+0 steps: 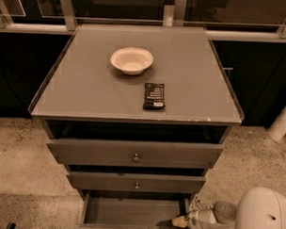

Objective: Open bottom drawer

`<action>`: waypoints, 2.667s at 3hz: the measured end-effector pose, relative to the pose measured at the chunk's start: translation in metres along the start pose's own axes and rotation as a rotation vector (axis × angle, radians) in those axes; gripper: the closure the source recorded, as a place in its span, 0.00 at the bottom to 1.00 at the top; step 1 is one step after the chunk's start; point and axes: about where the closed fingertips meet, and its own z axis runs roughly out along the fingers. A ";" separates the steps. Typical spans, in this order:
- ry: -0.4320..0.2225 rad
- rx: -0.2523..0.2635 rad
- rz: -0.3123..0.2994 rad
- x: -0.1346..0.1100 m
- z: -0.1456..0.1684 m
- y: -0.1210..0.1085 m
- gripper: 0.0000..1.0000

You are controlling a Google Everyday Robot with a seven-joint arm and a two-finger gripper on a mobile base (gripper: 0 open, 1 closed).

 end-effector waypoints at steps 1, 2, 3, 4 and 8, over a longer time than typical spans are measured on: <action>-0.041 -0.051 0.031 0.018 -0.016 0.000 1.00; -0.042 -0.051 0.031 0.017 -0.016 0.002 1.00; -0.111 -0.068 -0.039 0.015 -0.052 0.025 0.81; -0.143 -0.056 -0.046 0.019 -0.069 0.024 0.58; -0.141 -0.058 -0.047 0.019 -0.068 0.025 0.00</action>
Offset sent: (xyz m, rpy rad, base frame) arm -0.0400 -0.0542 0.1006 0.1794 -0.2260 -0.0439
